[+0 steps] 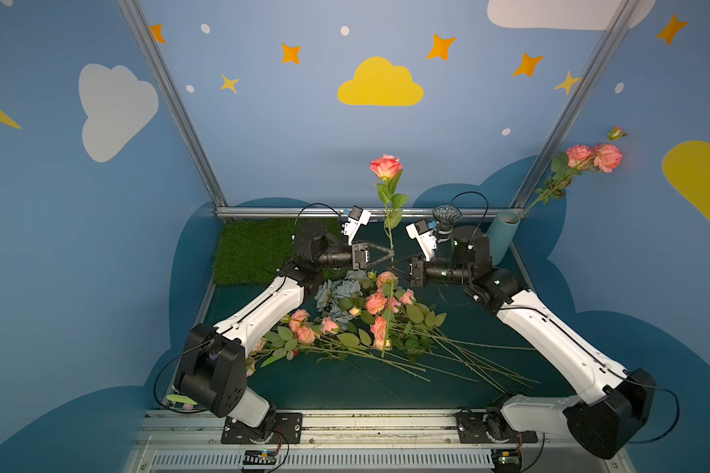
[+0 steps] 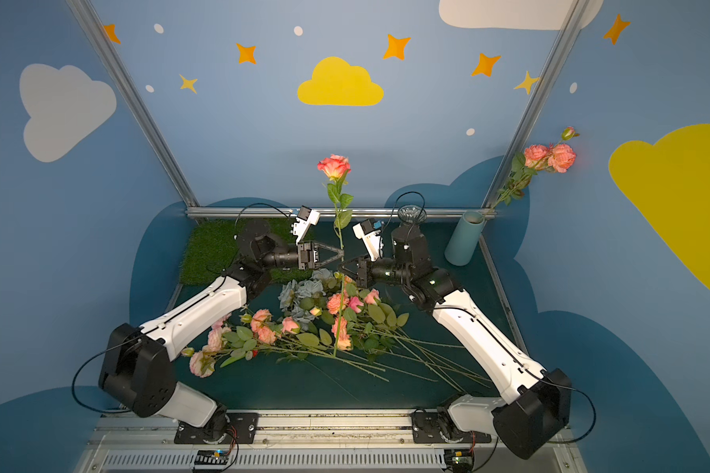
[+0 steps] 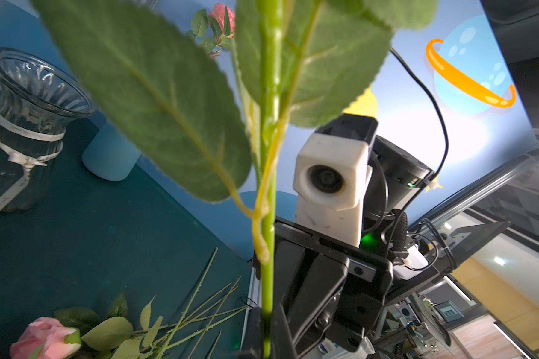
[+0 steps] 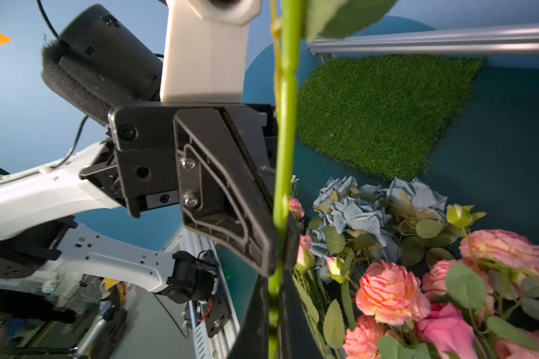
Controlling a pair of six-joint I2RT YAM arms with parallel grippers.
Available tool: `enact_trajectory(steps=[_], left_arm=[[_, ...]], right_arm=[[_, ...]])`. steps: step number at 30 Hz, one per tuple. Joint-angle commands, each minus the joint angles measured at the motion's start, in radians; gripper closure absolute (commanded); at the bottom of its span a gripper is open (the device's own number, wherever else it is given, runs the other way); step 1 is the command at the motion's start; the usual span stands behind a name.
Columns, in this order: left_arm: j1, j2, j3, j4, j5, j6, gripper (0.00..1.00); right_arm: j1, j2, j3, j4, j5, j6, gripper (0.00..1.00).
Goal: Place the pink flowers into the vase
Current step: Pick up the flower at the center of the board, then place the flower in the vase.
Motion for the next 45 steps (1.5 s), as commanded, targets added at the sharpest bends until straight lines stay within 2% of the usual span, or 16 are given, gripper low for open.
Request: enact_trajectory(steps=[1,4,6,9,14,18,24,28,33,39,45], left_arm=[[-0.029,-0.062,0.027,-0.079,0.018,0.067,0.85],[-0.033,-0.09,0.032,-0.123,-0.01,0.085,0.78],[-0.032,-0.119,0.033,-0.171,-0.046,0.112,0.68],[-0.031,-0.176,0.022,-0.253,-0.149,0.149,0.6],[-0.012,-0.282,-0.013,-0.36,-0.308,0.181,0.59],[0.008,-0.331,-0.016,-0.479,-0.435,0.21,0.59],[0.06,-0.35,-0.056,-0.499,-0.47,0.181,0.59],[0.086,-0.359,-0.081,-0.5,-0.499,0.157,0.59],[0.088,-0.377,-0.107,-0.566,-0.591,0.158,0.59],[0.09,-0.393,-0.14,-0.635,-0.686,0.154,0.59],[0.093,-0.419,-0.202,-0.619,-0.728,0.15,0.59]], right_arm=[[-0.004,-0.018,-0.068,0.121,0.238,-0.117,1.0],[0.007,-0.015,-0.112,0.209,0.386,-0.205,1.0],[0.01,-0.025,-0.166,0.301,0.469,-0.254,1.0],[0.01,-0.035,-0.251,0.483,0.57,-0.342,1.0],[0.013,-0.009,-0.269,0.626,0.655,-0.47,1.0],[0.013,0.014,-0.227,0.632,0.69,-0.556,1.0],[0.003,0.011,-0.181,0.638,0.714,-0.578,1.0],[-0.011,0.008,-0.104,0.577,0.719,-0.567,1.0],[-0.037,0.058,0.064,0.474,0.875,-0.609,1.0],[-0.164,0.159,0.368,0.233,0.984,-0.543,1.0],[-0.287,0.253,0.55,0.185,1.07,-0.543,1.0]])
